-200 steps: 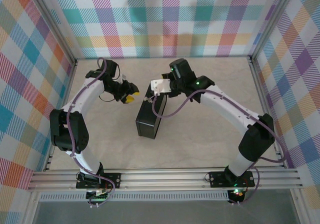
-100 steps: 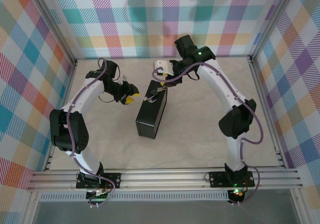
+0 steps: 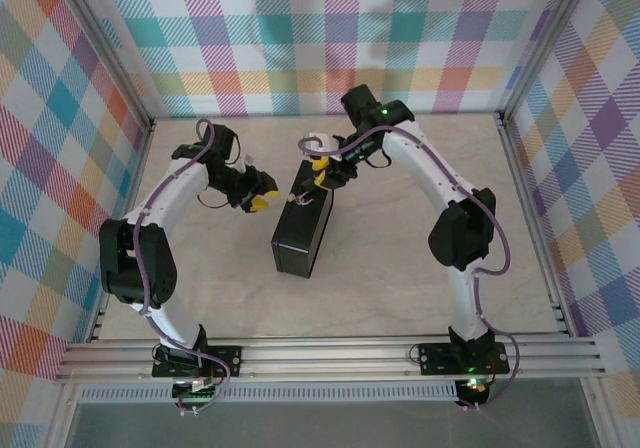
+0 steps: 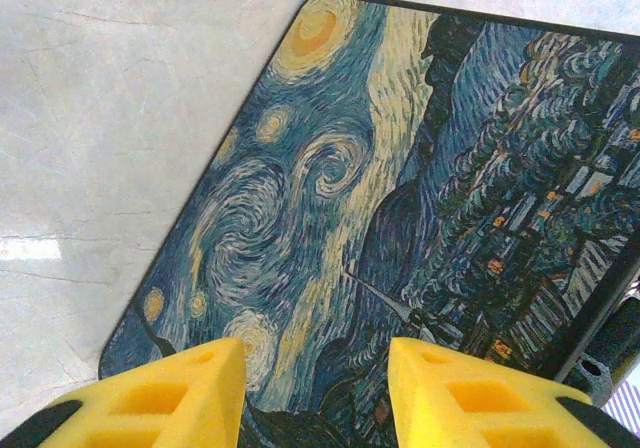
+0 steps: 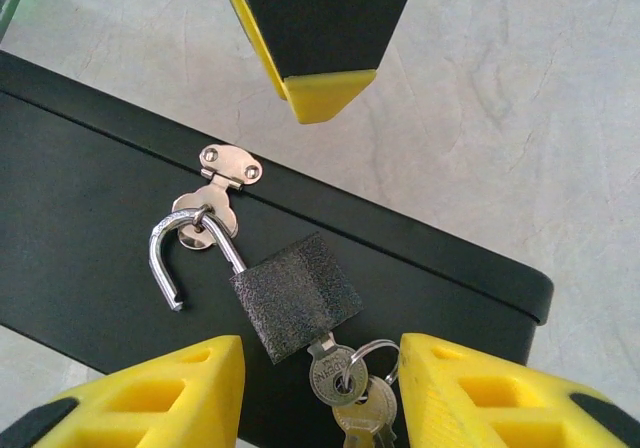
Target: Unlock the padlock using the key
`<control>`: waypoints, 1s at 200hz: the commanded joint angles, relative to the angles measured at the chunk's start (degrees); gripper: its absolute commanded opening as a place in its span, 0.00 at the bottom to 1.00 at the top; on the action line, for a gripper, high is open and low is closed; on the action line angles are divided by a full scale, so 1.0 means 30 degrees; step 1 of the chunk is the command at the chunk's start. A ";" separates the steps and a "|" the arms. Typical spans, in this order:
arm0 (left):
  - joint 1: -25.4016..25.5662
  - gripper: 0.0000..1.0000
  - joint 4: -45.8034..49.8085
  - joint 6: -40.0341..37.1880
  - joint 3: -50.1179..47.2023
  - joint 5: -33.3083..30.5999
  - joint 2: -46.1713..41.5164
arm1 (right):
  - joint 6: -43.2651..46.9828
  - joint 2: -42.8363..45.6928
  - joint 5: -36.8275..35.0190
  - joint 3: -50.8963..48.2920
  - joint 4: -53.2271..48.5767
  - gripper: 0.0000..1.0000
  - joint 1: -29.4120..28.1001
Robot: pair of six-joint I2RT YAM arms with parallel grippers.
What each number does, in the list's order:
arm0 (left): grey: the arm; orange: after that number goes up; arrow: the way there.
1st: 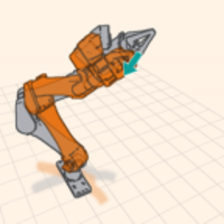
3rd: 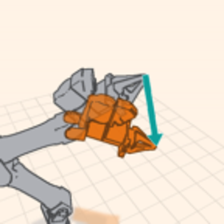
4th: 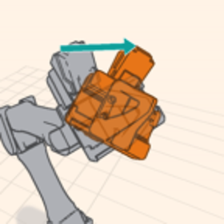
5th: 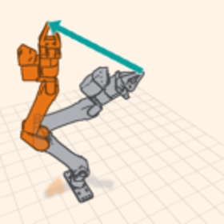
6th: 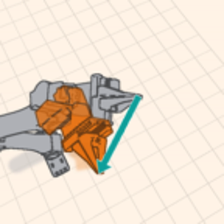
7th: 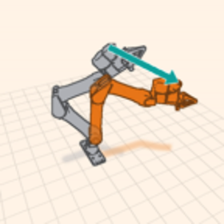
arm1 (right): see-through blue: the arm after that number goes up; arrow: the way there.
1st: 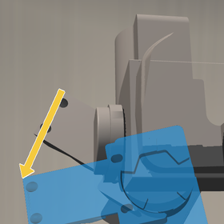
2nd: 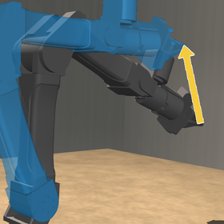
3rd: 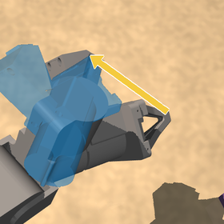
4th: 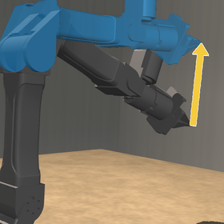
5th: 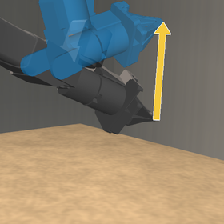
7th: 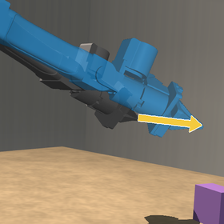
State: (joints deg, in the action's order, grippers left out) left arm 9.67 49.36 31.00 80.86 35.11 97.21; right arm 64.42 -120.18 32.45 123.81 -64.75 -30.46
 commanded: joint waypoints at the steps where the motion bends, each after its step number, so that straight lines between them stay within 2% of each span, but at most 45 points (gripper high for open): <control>1: 0.0131 0.42 0.0069 -0.0224 -0.0055 0.0285 -0.0499 | 0.0096 0.0385 0.1224 -0.0429 0.0499 0.45 -0.0134; 79: 0.0143 0.42 -0.0049 -0.0249 -0.0318 0.0278 -0.0531 | 0.0286 0.0204 0.0911 -0.1124 0.2009 0.47 -0.0643; 200: 0.0116 0.42 -0.0102 -0.0224 -0.0289 0.0454 -0.0588 | 0.0791 -0.0321 0.0501 -0.1590 0.0814 0.46 -0.0864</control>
State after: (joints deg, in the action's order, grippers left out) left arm 9.72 49.34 31.00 80.73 35.16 97.21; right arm 65.19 -120.29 32.49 119.85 -60.12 -32.73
